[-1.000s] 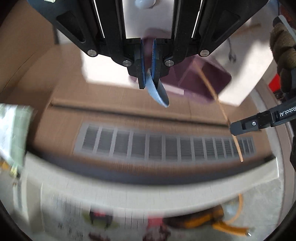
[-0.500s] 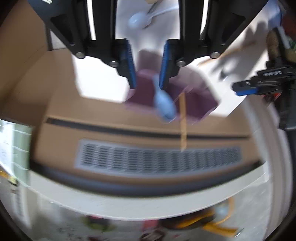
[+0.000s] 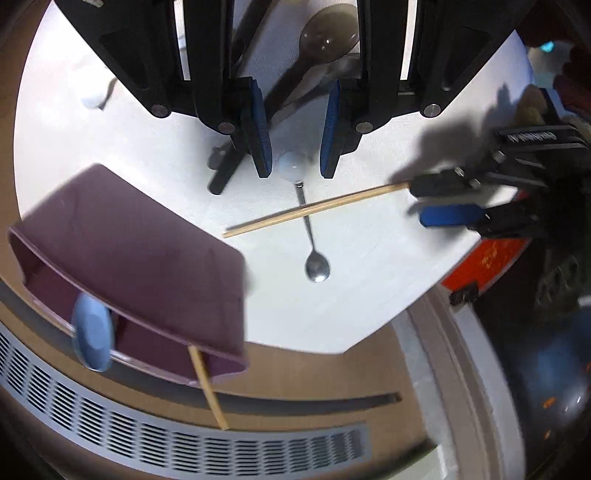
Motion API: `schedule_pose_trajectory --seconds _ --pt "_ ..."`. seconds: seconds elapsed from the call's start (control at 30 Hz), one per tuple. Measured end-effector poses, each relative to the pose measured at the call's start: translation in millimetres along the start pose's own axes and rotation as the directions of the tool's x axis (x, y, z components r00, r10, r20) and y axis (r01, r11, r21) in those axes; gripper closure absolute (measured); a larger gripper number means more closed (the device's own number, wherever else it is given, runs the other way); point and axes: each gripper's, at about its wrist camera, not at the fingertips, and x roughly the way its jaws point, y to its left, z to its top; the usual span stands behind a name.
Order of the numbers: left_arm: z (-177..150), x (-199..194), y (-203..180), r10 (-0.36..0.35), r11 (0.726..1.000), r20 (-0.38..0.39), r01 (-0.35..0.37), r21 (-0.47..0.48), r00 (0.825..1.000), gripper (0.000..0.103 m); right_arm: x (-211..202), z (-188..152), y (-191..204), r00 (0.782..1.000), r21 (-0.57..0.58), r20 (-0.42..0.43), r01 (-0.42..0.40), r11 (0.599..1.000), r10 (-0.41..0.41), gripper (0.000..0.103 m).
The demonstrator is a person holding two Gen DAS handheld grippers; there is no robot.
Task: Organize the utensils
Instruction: 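Carry the blue spoon and chopstick into the maroon caddy and release both, then grasp the second chopstick with the left tool while the right tool grasps the white-ball spoon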
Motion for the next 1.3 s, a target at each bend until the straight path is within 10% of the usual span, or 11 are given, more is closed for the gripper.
schedule_pose_trajectory --seconds 0.27,0.4,0.93,1.3 --pt "31 57 -31 0.032 0.985 -0.110 -0.012 0.175 0.993 0.067 -40 -32 -38 0.981 0.119 0.008 0.194 0.974 -0.196 0.078" --pt "40 66 -39 0.074 0.976 -0.102 -0.051 0.213 0.992 0.094 -48 -42 -43 0.984 0.149 0.006 0.174 0.973 -0.177 0.078" --pt "12 -52 20 -0.020 0.979 0.220 0.064 -0.196 0.975 0.097 26 9 11 0.997 -0.003 -0.067 0.041 0.999 -0.041 0.077" --pt "-15 -4 5 0.017 0.989 -0.053 -0.024 -0.143 0.998 0.097 -10 -2 -12 0.988 0.088 0.030 0.146 0.985 -0.149 0.084"
